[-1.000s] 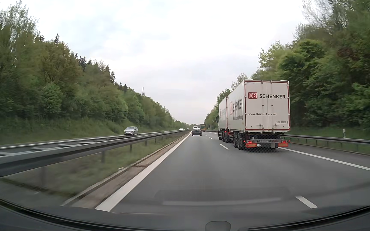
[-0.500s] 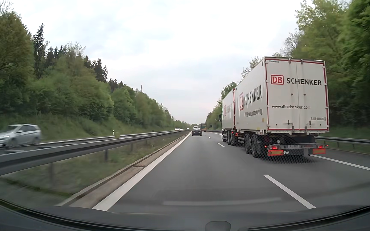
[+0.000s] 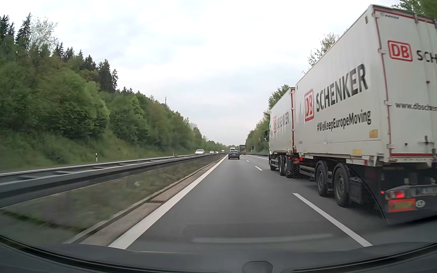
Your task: Follow the waypoints while adhering to traffic rules and regulations
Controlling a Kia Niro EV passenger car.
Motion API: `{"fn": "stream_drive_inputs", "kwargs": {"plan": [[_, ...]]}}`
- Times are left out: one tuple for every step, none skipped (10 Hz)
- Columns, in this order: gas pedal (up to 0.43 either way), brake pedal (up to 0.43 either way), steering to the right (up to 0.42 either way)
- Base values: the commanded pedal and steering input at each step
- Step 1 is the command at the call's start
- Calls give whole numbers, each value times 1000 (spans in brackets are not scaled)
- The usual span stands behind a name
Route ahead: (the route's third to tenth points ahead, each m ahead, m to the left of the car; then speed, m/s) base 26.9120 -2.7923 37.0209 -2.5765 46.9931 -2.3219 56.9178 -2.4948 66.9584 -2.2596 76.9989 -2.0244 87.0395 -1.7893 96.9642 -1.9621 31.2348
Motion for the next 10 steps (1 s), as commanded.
{"fn": "stream_drive_inputs", "kwargs": {"plan": [[157, 0, -3], [150, 0, -1], [150, 0, 0], [150, 0, -1], [150, 0, 0], [157, 0, 0], [177, 0, -1], [189, 0, 0], [197, 0, -1], [209, 0, 0]]}}
